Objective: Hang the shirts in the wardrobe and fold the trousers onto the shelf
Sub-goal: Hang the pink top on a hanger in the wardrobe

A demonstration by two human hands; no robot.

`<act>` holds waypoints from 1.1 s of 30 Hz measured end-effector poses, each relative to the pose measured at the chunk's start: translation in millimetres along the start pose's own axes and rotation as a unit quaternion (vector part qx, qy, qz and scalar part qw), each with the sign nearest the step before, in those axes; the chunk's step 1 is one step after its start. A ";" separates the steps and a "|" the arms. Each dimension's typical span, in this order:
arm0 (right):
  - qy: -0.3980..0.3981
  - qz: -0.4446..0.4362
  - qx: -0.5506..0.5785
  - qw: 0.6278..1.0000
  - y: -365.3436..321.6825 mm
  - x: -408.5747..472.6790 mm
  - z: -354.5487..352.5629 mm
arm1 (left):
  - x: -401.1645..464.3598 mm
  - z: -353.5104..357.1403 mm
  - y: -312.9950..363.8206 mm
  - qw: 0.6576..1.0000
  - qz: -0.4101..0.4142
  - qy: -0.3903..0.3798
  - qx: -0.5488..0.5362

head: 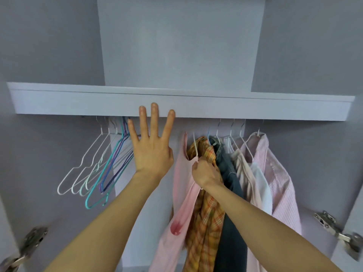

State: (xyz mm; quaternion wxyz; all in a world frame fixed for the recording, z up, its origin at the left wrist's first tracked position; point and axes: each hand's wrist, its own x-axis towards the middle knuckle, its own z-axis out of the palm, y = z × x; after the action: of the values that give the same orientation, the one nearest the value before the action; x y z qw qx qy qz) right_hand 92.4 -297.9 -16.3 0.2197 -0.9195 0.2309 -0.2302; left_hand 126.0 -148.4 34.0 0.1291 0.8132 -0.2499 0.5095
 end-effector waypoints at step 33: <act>-0.372 -0.253 0.161 0.879 -47.0 -285.9 58.1 | -308.0 -225.2 -58.7 0.885 -0.400 -0.239 -0.016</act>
State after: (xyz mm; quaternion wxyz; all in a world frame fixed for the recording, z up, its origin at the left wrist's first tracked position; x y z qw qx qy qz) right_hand -86.9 -92.9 -130.7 0.3688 -0.9164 -0.1483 0.0472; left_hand -124.1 90.3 -137.7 0.2717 0.9390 0.0650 0.2006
